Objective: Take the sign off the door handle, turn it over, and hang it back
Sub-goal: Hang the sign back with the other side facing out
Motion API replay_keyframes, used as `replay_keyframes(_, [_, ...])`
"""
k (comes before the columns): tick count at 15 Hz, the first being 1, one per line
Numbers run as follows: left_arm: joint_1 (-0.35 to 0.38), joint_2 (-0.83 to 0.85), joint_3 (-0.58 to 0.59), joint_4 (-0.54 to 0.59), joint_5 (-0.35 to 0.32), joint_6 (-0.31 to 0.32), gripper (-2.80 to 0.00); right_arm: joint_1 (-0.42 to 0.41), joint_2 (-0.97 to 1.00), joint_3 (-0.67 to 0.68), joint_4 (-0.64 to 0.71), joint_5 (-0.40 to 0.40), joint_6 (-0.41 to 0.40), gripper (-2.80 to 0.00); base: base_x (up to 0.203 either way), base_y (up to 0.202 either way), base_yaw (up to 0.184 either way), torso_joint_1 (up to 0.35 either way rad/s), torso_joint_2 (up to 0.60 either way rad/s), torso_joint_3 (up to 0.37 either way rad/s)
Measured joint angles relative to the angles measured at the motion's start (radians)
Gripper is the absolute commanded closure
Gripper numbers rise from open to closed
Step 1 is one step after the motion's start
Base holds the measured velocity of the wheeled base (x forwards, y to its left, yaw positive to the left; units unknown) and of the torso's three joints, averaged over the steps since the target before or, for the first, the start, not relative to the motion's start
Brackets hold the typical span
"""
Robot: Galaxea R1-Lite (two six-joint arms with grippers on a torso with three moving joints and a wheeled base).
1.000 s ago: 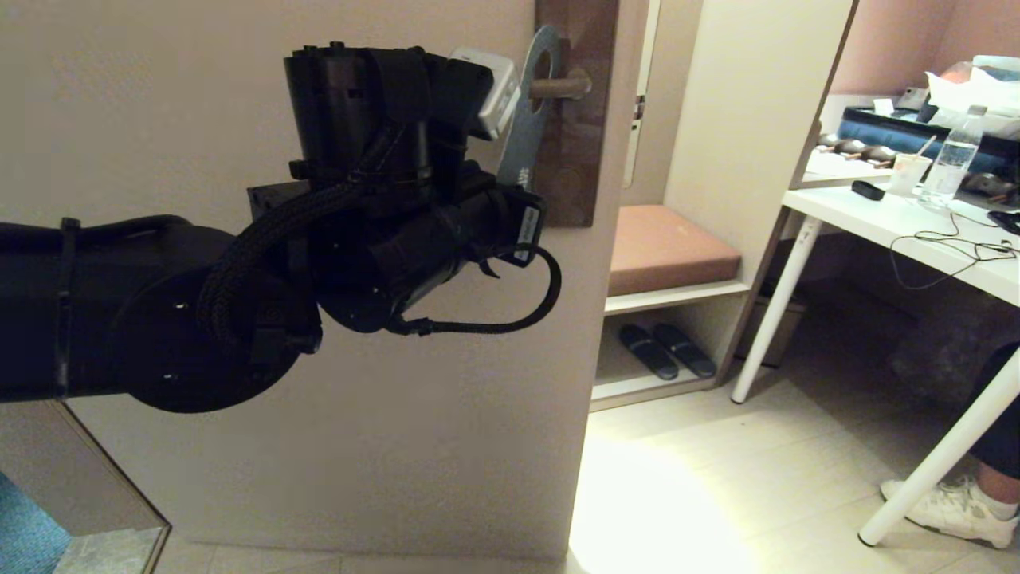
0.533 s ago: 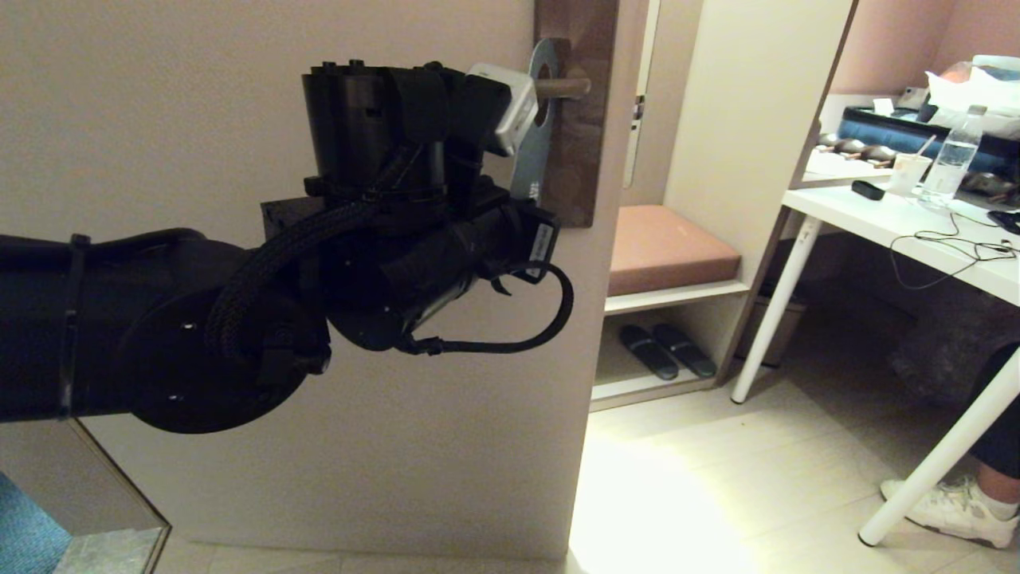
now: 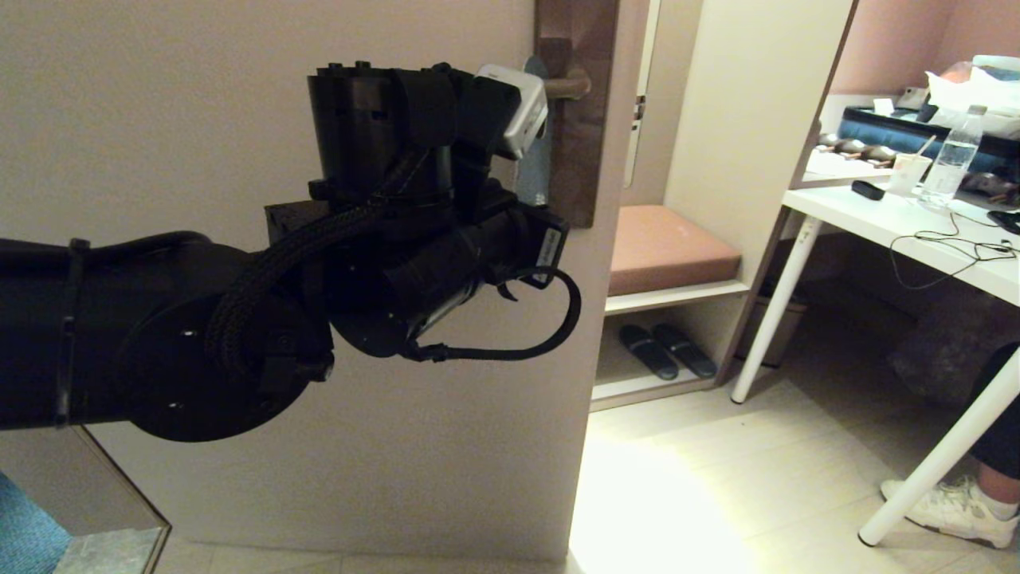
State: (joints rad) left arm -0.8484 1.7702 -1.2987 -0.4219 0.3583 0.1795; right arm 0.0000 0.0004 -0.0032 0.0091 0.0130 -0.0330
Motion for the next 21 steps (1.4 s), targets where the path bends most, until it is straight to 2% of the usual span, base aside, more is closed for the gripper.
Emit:
replay_keyframes(10, [0.001, -0.021, 0.000, -0.002, -0.005, -0.008, -2.80, 0.000, 0.000, 0.000, 0.000, 0.000, 0.000, 0.00, 0.000, 0.000, 0.000, 0.000, 0.00, 0.000])
replay_keyframes(12, [0.001, -0.037, 0.001, -0.003, -0.004, -0.032, -2.80, 0.000, 0.000, 0.000, 0.000, 0.000, 0.000, 0.00, 0.000, 0.000, 0.000, 0.000, 0.00, 0.000])
replay_keyframes(21, [0.057, -0.191, 0.150, 0.000, -0.005, -0.039, -2.80, 0.000, 0.000, 0.000, 0.000, 0.001, 0.000, 0.00, 0.000, 0.000, 0.000, 0.000, 0.00, 0.000])
